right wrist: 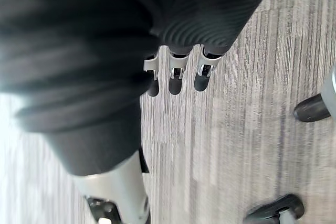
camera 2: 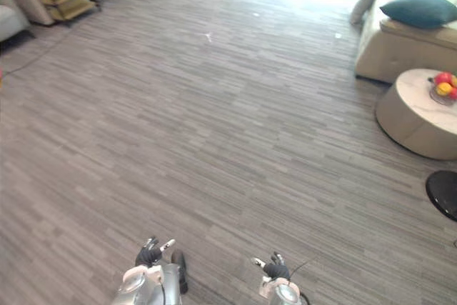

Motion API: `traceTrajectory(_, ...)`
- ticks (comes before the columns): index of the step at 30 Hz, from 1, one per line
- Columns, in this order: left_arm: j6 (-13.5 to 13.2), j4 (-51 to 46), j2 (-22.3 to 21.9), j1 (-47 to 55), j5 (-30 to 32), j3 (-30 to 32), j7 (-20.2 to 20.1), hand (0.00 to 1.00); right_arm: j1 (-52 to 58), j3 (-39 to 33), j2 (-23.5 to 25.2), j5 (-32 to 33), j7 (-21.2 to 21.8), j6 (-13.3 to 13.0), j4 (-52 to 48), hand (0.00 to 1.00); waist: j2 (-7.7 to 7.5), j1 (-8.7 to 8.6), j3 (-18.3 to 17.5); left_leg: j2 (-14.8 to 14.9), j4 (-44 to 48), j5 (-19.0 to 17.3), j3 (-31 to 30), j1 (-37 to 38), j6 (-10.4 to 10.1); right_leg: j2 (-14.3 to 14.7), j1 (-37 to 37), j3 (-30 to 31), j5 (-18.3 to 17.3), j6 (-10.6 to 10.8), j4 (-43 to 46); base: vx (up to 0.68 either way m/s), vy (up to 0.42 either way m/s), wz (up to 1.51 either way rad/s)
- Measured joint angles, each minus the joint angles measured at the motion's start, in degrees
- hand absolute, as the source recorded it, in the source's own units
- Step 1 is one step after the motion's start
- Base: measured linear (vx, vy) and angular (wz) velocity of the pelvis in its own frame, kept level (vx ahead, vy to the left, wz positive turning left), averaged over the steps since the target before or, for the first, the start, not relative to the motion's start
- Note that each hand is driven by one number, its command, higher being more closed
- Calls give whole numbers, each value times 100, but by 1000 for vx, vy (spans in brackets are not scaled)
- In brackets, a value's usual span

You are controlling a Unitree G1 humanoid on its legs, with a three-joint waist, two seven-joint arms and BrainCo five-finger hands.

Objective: Pick up cushions and gather them together orderly.

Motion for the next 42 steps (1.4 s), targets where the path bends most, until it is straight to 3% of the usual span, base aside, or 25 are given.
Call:
traceTrajectory(1,12,80,93,-52,-1,5,0,0,-9,-37,44,-1,5,-13,0,0,-158,-37,-15,-76,111,-184,225,114,132,-178,-212,20,-1,131,548,757,334,-83)
traceTrajectory(2,15,147,147,-65,0,7,0,0,-4,-49,106,-5,23,-7,14,0,-203,-37,1,-85,156,-374,415,325,145,-222,-473,-1,142,365,1283,706,341,-78)
traceTrajectory(3,47,233,201,-91,6,-8,-2,0,0,-58,135,-12,61,0,24,0,-226,-50,27,-141,53,-514,589,716,227,-283,-827,-182,590,837,2368,652,337,-87)
traceTrajectory(4,113,368,219,-122,11,-17,1,0,2,-107,128,-27,90,-27,-2,0,-133,-89,92,-207,-189,-649,694,1273,315,-441,-1271,-440,897,1066,3469,623,313,-80)
traceTrajectory(6,130,507,196,-138,10,-49,4,0,-20,-160,80,-55,99,-93,-46,0,11,-112,141,-220,-591,-858,820,2100,354,-605,-1669,-1068,693,752,4364,612,262,-64)
traceTrajectory(7,132,565,199,-169,10,-106,2,0,-43,-155,53,-128,107,-117,-85,0,62,-127,116,-211,-920,-890,928,2585,358,-699,-2047,-1664,457,407,4427,535,209,-39)
traceTrajectory(10,133,763,281,-354,10,-323,-5,0,-218,-165,-63,-216,132,-135,-110,0,172,-325,198,-25,-1240,-892,1041,3092,361,-606,-2897,-2609,142,65,3385,519,70,-11)
traceTrajectory(12,135,857,378,-376,12,-603,-4,0,-266,-158,-178,-217,132,-136,-86,0,165,-463,217,-1,-1298,-892,1013,3319,359,-403,-3250,-2745,751,80,1746,623,-74,3)
traceTrajectory(13,145,907,422,-356,29,-679,-4,0,-220,-164,-238,-218,129,-130,30,0,25,-489,248,-159,-1341,-911,932,3566,326,-363,-3193,-2603,1556,65,537,629,-117,8)
traceTrajectory(14,156,944,418,-334,41,-668,-8,0,-135,-168,-269,-218,124,-117,71,0,-18,-490,268,-243,-1368,-935,850,3779,282,-376,-3136,-2453,2355,-243,341,749,-133,-13)
traceTrajectory(15,187,1001,239,-340,133,-562,-10,0,-121,-323,-381,-172,119,-99,90,0,285,-466,248,-18,-1317,-824,780,3974,65,-211,-3187,-2447,2099,-561,887,479,-86,-14)
traceTrajectory(17,214,989,102,-371,246,-421,-7,0,-164,-365,-449,-212,113,-69,46,0,376,-573,302,110,-542,-371,503,3820,-390,-216,-3152,-2434,1428,-561,1430,558,-161,-10)
traceTrajectory(19,215,908,23,-369,258,-365,-19,0,-177,-291,-423,-212,103,-66,-15,0,516,-631,386,534,1813,20,-100,2831,-733,-2,-2638,-2393,1183,-459,1184,542,-181,4)
traceTrajectory(21,216,661,-48,-233,256,-206,-21,0,-180,-83,-420,-192,81,-46,-5,0,472,-560,444,892,3959,-314,-74,1845,-785,218,-1777,-2323,1093,-488,640,561,-83,-29)
traceTrajectory(22,207,459,-36,-165,239,-207,-16,0,-164,-16,-366,-143,77,-48,-6,0,384,-519,474,970,4124,-570,152,1559,-639,238,-1364,-2234,1026,-500,400,470,-50,-34)
traceTrajectory(24,188,295,-55,-157,226,-205,-20,0,-135,9,-315,-96,78,-40,-5,0,309,-397,446,997,3540,-950,551,1091,-242,249,-789,-2057,977,-427,-34,429,-24,-39)
traceTrajectory(27,84,245,-91,-143,218,-17,-14,0,-166,-103,-257,-104,74,-5,13,0,357,-308,431,739,1427,-1113,623,577,-107,154,-167,-1641,807,-212,-431,475,98,-66)
traceTrajectory(29,54,235,-70,-100,125,2,-6,0,-148,-147,-242,-113,53,-7,40,0,349,-286,423,374,-334,-619,362,446,-185,-113,180,-1323,565,63,-571,640,332,-85)
traceTrajectory(30,47,201,-41,-94,102,-3,-3,0,-121,-140,-247,-117,28,-5,108,0,304,-179,390,247,-458,9,331,389,-186,-333,383,-1117,426,292,-649,793,476,-98)
traceTrajectory(31,53,205,56,-88,102,-11,-2,0,-121,-145,-229,-123,20,-9,238,0,191,-124,262,28,-385,239,373,386,1,-548,429,-955,397,345,-668,745,444,-66)
traceTrajectory(32,63,253,127,-89,107,-59,-4,0,-79,-167,-161,-144,16,7,294,0,70,-155,169,-75,-249,52,477,390,134,-730,308,-870,491,461,-524,764,449,-33)
traceTrajectory(34,66,345,228,-90,106,-45,7,0,-64,-270,-122,-228,41,10,299,0,-10,-156,151,-179,147,-315,508,485,325,-848,-6,-624,712,765,505,599,379,-10)
traceTrajectory(37,111,636,446,-81,118,-234,6,0,-87,-404,-143,-270,63,-19,387,0,-87,-278,209,-603,-318,-899,453,1583,417,-1091,-1187,-557,1442,1114,3801,493,277,12)
traceTrajectory(39,122,663,455,-16,118,-213,15,0,-78,-359,-209,-337,92,-20,265,0,-39,-313,207,-657,-614,-1171,475,2248,451,-1023,-1985,-751,973,798,4718,611,233,2)
traceTrajectory(42,123,824,431,-26,117,-224,6,0,-120,-351,-289,-384,95,-106,209,0,70,-383,262,-615,-1119,-1396,469,3100,481,-830,-2995,-1541,491,448,3999,525,93,8)
